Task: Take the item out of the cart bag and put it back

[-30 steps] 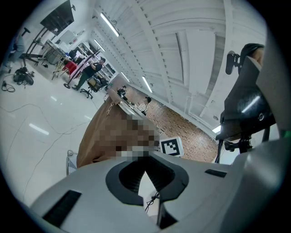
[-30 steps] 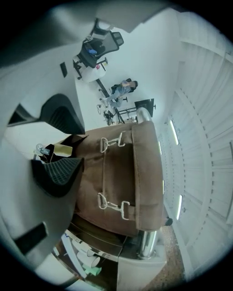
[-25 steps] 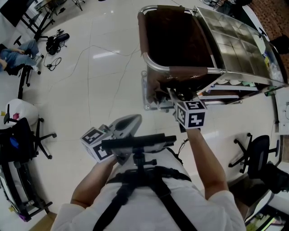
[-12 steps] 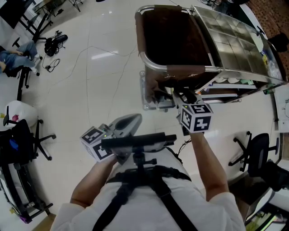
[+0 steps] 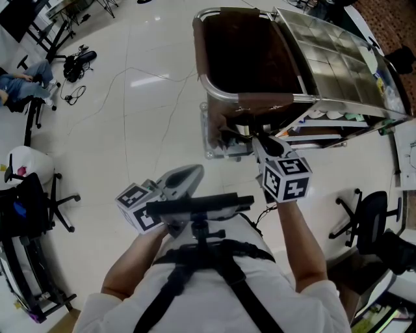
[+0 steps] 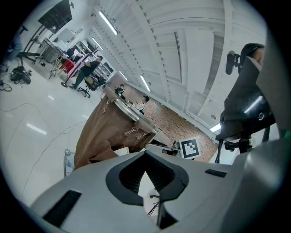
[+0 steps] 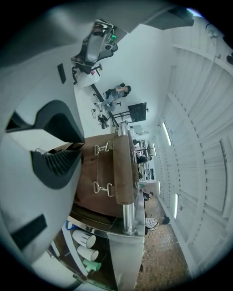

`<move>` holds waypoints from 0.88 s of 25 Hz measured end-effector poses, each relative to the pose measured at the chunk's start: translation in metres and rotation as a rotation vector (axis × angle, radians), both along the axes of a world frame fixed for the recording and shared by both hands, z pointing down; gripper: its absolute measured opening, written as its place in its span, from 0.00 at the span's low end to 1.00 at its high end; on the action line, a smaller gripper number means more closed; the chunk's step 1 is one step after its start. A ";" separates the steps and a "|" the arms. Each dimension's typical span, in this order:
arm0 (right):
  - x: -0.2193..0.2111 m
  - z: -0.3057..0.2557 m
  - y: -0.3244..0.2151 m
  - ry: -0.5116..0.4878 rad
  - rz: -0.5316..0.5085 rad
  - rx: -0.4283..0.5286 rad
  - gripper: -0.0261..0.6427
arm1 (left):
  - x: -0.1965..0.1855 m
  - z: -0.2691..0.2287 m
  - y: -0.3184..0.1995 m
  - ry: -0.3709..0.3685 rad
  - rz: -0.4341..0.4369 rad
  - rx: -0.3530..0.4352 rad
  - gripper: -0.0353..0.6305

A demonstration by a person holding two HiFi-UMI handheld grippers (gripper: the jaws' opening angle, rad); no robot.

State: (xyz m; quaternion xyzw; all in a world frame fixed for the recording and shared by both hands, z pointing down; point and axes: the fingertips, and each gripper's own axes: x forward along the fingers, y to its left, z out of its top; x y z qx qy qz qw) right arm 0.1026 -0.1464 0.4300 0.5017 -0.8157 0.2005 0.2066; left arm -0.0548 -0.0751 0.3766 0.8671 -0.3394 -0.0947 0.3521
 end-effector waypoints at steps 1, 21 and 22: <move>0.000 -0.003 0.002 -0.002 -0.002 0.004 0.09 | 0.000 0.000 0.000 -0.001 0.002 0.000 0.06; -0.007 -0.021 0.029 -0.049 -0.034 0.029 0.04 | 0.005 0.001 0.000 -0.011 0.021 -0.002 0.06; -0.008 -0.022 0.031 -0.052 -0.037 0.031 0.04 | 0.006 0.001 0.000 -0.010 0.021 -0.002 0.06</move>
